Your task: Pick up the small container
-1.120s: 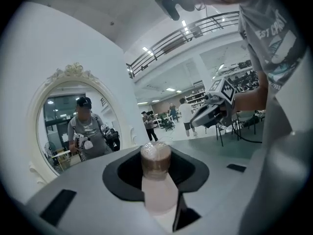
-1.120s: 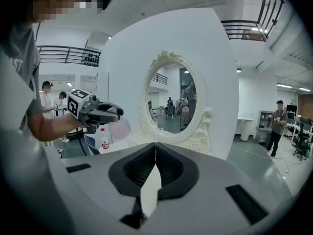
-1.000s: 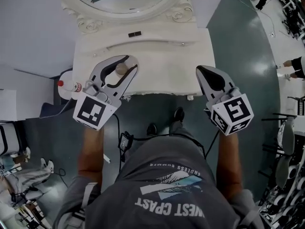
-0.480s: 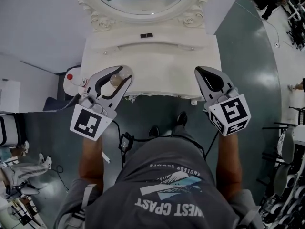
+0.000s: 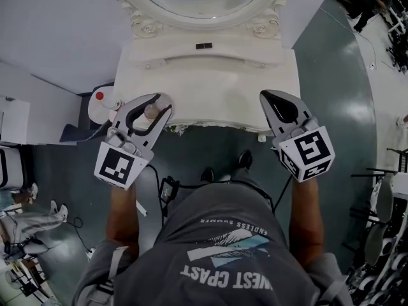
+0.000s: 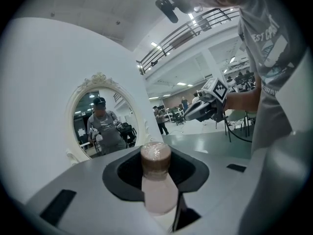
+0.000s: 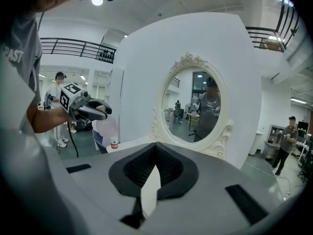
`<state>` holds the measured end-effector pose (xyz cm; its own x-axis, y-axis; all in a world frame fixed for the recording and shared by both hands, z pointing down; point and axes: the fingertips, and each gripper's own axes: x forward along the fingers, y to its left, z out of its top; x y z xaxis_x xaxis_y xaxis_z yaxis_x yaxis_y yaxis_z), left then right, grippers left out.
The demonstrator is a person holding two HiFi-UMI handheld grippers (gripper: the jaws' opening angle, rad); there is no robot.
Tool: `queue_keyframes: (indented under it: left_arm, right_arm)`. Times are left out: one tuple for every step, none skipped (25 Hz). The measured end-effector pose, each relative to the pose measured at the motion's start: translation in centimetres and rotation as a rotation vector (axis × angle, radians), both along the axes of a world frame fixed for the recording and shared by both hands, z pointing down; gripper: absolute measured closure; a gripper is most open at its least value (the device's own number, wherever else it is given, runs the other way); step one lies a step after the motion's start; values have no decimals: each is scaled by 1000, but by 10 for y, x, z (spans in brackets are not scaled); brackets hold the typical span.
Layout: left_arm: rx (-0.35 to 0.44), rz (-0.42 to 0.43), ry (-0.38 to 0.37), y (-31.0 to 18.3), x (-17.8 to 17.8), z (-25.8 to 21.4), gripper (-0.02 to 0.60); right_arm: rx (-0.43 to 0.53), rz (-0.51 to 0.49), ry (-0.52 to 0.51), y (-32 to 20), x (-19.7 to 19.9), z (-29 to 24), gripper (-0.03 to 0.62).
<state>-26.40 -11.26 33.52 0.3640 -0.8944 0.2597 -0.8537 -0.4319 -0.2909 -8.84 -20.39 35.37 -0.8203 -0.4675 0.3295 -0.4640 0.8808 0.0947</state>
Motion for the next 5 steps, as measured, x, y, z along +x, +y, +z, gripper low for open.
queue_keyframes:
  left_arm:
    - [0, -2, 1, 2, -1, 1, 449]
    - [-1, -4, 2, 3, -2, 1, 449]
    - [-3, -6, 3, 5, -3, 2, 449]
    - [-5, -8, 4, 6, -4, 3, 449]
    - [-7, -10, 4, 7, -5, 5, 449]
  right_arm:
    - [0, -2, 0, 1, -1, 0, 569]
    - [1, -3, 1, 3, -1, 0, 569]
    - [1, -4, 1, 4, -2, 1, 569]
    - [0, -5, 2, 5, -3, 1, 569]
    - [0, -6, 2, 6, -4, 1, 569]
